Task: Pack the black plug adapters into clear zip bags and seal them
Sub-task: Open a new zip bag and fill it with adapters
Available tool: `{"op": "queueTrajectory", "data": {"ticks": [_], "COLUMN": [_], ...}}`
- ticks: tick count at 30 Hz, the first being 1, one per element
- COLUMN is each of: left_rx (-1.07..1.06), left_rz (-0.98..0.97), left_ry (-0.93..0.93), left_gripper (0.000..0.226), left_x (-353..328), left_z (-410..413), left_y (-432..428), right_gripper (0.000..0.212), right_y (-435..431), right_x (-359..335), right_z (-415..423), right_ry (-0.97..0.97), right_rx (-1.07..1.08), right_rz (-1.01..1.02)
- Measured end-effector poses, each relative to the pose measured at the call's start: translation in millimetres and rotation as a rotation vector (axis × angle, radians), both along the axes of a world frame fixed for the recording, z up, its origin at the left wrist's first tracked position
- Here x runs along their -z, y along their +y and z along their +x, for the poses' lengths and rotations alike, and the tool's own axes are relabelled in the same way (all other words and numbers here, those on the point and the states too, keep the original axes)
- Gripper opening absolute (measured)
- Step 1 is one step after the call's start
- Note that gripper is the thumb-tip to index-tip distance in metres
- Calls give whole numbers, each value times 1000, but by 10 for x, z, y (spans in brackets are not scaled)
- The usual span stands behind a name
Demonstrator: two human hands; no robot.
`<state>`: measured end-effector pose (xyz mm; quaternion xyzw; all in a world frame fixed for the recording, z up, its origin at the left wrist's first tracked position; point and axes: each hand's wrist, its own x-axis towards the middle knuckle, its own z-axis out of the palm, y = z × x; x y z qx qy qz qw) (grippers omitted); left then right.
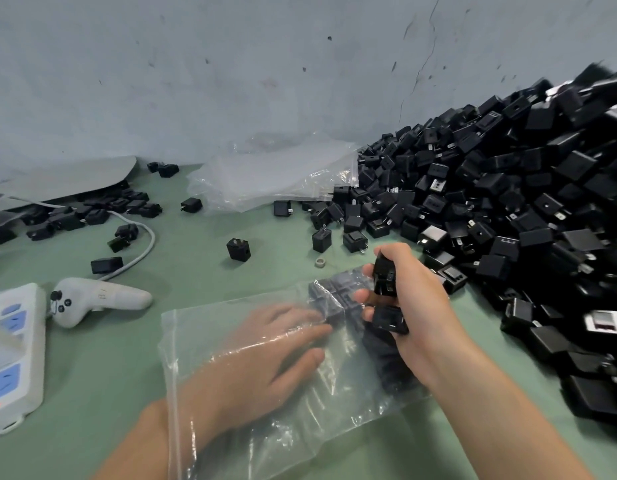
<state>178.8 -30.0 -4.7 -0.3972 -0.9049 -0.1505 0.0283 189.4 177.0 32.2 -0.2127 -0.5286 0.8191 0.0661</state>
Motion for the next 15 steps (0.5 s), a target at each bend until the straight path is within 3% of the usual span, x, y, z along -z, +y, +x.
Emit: {"op": "queueTrajectory", "data": {"ticks": [8, 12, 15], "left_rx": [-168, -743, -868], "left_rz": [364, 654, 989], "left_ry": [50, -1, 44], "left_gripper": [29, 39, 33], "left_x": [-44, -55, -225], "left_z": [180, 258, 245], "left_y": [-540, -1106, -1165], "right_gripper": [23, 37, 44], "right_y": [-105, -220, -319], "right_x": [-69, -99, -128], "right_z": [55, 122, 196], "right_ry": [52, 107, 207], "right_rx": [-88, -212, -305], "right_rz": [-41, 8, 96]}}
